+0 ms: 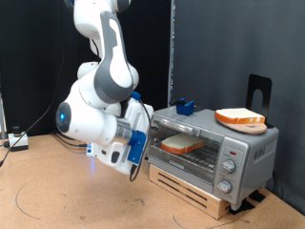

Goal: Make a piece of toast with the oven

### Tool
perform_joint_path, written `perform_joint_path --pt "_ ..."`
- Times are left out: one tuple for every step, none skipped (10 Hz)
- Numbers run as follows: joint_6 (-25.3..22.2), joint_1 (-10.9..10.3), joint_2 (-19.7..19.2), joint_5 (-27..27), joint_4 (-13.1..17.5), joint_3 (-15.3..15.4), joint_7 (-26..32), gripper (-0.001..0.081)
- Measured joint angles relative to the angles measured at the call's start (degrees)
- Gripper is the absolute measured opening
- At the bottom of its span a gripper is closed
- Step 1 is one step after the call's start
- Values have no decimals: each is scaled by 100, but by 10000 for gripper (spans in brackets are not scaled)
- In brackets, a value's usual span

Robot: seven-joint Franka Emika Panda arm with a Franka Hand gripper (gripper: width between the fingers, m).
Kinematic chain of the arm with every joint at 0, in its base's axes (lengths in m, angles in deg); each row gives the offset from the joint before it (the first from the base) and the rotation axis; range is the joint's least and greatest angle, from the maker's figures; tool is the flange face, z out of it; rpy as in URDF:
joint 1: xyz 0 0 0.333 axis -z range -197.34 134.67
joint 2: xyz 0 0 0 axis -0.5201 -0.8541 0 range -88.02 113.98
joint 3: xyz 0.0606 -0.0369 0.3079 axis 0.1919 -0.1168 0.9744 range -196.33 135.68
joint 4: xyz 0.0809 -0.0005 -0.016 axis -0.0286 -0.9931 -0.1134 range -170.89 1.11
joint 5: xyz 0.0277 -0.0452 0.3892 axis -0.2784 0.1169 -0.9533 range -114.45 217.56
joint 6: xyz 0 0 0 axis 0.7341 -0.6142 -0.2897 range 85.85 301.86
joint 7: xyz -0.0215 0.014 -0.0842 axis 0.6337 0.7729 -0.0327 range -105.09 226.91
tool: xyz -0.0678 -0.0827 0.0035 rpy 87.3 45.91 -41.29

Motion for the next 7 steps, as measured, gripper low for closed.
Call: perform_joint_path --pt "114 -67 -224 38 185 17 -12 807" --pt "346 -127 -413 24 334 35 -79 807" --pt "688 -188 -566 -126 447 55 -196 807" --pt "859 -234 -675 -212 527 61 -282 807" --pt "801 -232 -674 -209 525 59 -273 807" --pt "718 -233 -715 -217 576 65 -278 807" --pt "525 -242 -875 -219 769 84 -356 807"
